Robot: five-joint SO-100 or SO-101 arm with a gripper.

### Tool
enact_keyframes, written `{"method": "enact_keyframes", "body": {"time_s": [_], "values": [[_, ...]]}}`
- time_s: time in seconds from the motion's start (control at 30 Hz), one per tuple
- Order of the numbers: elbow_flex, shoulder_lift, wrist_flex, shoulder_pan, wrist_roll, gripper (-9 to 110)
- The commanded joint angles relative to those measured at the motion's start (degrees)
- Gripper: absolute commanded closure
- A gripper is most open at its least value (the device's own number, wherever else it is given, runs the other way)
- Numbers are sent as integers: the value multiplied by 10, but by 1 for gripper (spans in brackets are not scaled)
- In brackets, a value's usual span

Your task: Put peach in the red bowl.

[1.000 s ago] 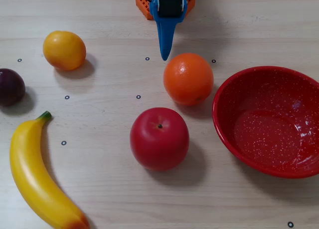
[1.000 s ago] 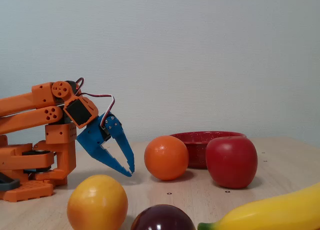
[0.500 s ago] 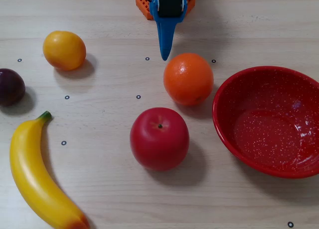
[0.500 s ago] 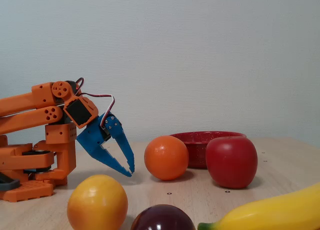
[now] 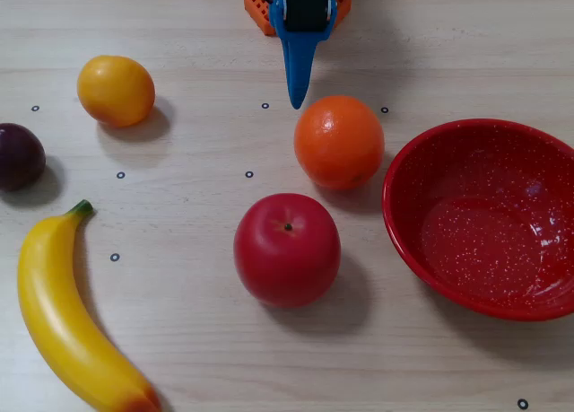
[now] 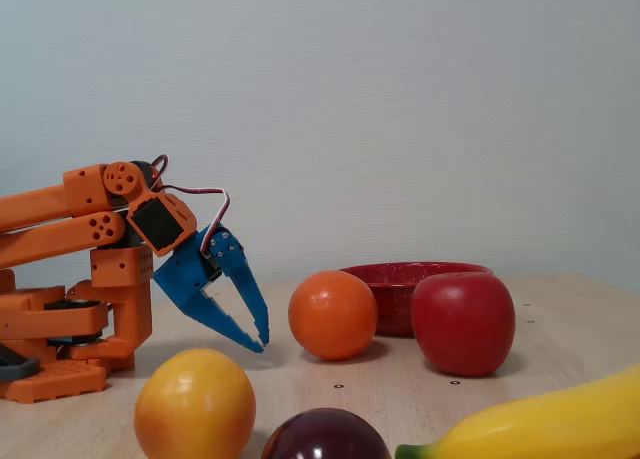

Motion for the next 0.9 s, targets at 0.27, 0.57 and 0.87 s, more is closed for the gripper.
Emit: {"method": "enact_keyframes", "body": {"time_s": [0.27,0.57,0.87], "values": [[0,12,1,-1,4,102],[0,12,2,-2,2,102],[0,13,2,-6,-5,102]]}}
